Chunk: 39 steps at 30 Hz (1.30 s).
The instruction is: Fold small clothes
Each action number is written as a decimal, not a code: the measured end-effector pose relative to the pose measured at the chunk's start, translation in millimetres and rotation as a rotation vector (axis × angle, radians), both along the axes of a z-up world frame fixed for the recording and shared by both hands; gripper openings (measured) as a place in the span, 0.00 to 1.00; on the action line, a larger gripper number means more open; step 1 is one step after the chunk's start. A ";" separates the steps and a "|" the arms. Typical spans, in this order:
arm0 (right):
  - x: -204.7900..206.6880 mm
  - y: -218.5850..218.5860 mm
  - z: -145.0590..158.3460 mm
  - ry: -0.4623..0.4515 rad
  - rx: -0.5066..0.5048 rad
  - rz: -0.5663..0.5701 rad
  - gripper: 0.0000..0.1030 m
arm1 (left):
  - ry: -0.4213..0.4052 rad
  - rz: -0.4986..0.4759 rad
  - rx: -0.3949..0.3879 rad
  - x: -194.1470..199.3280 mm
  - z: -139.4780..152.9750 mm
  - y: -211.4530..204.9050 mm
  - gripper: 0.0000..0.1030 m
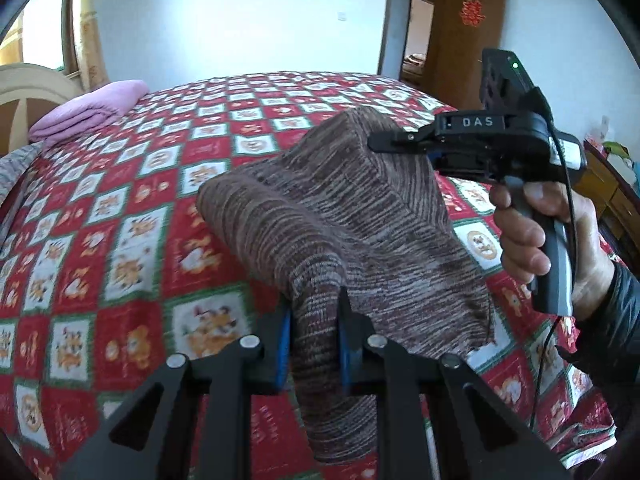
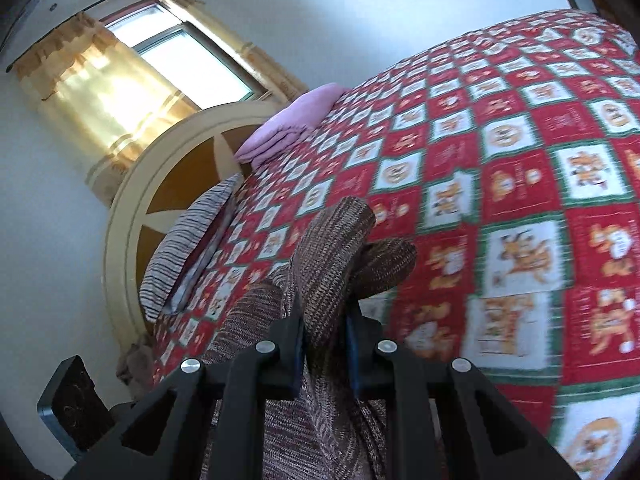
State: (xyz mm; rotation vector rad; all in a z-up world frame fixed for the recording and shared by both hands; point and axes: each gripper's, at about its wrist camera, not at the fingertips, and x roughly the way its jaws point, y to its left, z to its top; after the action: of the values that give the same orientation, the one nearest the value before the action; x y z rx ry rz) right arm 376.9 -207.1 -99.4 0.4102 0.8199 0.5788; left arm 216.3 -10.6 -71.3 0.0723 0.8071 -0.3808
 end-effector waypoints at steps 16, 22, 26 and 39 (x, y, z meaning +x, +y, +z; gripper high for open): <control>9.6 94.7 -14.3 0.019 0.014 0.145 0.17 | -0.014 0.128 0.008 -28.7 0.4 74.4 0.19; 12.3 129.0 -17.2 0.026 0.006 0.192 0.17 | -0.015 0.167 0.004 -35.8 -0.5 94.5 0.19; 14.9 148.5 -15.8 0.023 0.010 0.222 0.17 | -0.029 0.184 0.004 -45.1 4.1 107.1 0.19; 21.1 213.5 -38.0 0.059 -0.046 0.304 0.17 | -0.012 0.274 0.045 -49.9 -22.8 143.6 0.19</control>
State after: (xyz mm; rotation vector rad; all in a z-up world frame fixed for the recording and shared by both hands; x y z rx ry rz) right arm 398.0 6.4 -137.4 0.2625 0.9586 0.8305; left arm 166.4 133.1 -94.0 0.0054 0.8011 -0.1030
